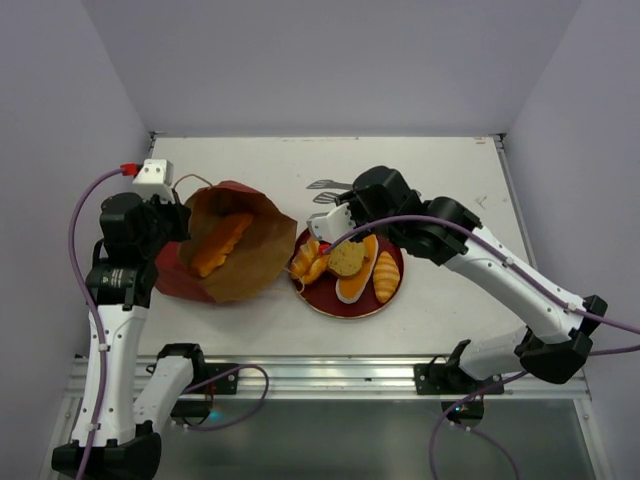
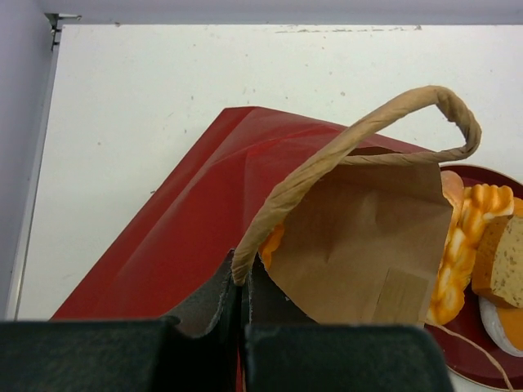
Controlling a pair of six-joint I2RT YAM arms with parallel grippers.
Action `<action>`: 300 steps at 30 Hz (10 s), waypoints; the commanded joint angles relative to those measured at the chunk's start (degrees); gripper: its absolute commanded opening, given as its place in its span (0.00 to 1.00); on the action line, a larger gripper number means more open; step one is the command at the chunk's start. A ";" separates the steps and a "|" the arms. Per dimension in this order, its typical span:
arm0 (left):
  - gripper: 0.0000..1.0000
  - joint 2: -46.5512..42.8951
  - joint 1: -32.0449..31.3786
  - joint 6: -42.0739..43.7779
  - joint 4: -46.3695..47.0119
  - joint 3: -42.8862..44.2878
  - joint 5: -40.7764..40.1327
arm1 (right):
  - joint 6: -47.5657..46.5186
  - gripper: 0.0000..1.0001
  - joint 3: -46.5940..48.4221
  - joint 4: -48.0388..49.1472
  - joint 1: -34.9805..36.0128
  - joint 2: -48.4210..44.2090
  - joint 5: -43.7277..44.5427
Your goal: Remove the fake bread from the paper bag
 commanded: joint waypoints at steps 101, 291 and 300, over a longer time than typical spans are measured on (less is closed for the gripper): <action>0.00 -2.03 0.39 -2.04 2.70 -2.55 12.62 | 5.61 0.21 9.38 17.80 18.13 38.09 14.11; 0.00 11.24 1.18 -3.97 3.05 2.64 2.33 | 14.93 0.53 -34.91 -14.72 -3.93 -34.42 -18.24; 0.00 11.33 1.18 -4.32 2.79 3.25 2.69 | 15.45 0.52 -31.75 -15.42 -4.28 -35.21 -19.64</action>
